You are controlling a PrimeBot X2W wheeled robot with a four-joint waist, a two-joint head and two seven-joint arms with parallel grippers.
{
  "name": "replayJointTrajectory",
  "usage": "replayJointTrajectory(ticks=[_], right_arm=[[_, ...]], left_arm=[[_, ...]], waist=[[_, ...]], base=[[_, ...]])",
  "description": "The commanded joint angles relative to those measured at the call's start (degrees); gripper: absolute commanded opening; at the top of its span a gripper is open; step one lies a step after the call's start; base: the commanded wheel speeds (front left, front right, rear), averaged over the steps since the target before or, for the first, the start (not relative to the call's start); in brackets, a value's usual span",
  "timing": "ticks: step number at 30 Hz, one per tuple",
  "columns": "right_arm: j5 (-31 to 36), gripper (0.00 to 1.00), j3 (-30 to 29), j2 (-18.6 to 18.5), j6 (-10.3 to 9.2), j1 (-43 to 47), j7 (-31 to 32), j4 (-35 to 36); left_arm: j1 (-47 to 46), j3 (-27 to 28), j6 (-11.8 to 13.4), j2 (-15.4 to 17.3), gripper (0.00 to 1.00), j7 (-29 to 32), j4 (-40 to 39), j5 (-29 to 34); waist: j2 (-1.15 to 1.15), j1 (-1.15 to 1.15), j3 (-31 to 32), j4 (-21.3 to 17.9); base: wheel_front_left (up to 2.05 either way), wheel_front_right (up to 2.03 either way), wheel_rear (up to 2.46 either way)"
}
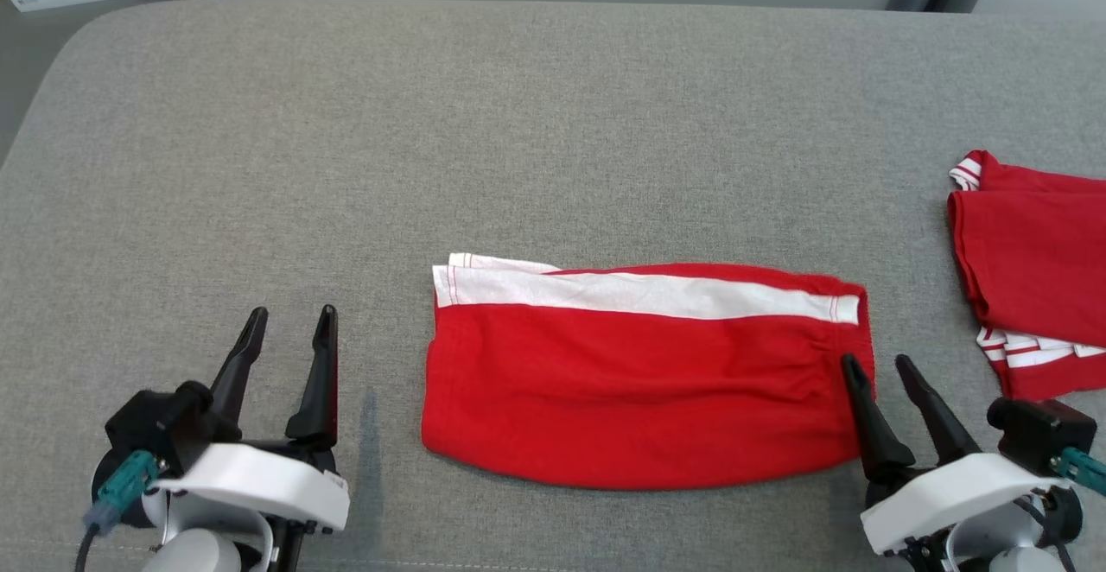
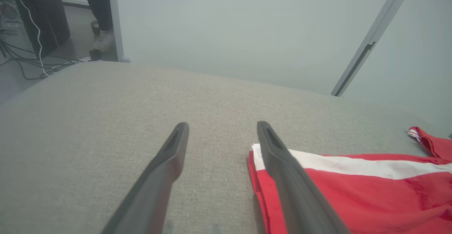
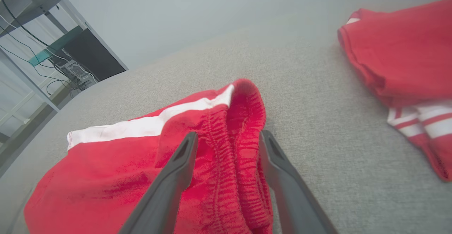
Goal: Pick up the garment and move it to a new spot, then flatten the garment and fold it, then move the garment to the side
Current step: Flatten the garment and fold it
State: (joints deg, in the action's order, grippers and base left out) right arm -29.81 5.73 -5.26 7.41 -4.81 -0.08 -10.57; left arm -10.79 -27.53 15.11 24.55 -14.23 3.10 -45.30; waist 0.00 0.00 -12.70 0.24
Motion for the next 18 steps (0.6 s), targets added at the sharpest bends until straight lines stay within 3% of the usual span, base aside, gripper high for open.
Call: replayJointTrajectory(ticks=[1, 9, 18], right_arm=[[3.38, 1.0, 0.17, -0.74, 0.08, 0.99, -4.21, 0.86], [15.73, 1.0, -3.42, -2.16, 0.08, 5.5, -14.09, 5.73], [20.49, 1.0, -5.66, -0.89, 0.08, 11.75, -14.87, 10.39]], left_arm=[[1.25, 3.27, 2.51, 1.88, 1.0, -0.67, -3.81, 3.47], [9.6, 5.66, 6.33, 1.84, 1.0, -0.75, -10.82, 11.35], [13.52, 5.29, 5.22, -0.43, 1.0, -0.76, -10.21, 12.22]], waist=[[0.0, 0.0, 1.33, 0.4], [0.0, 0.0, 5.96, 0.91], [0.0, 0.0, 7.97, 1.22]], base=[[0.0, 0.0, 0.0], [0.0, 0.0, 0.0], [0.0, 0.0, 0.0]])
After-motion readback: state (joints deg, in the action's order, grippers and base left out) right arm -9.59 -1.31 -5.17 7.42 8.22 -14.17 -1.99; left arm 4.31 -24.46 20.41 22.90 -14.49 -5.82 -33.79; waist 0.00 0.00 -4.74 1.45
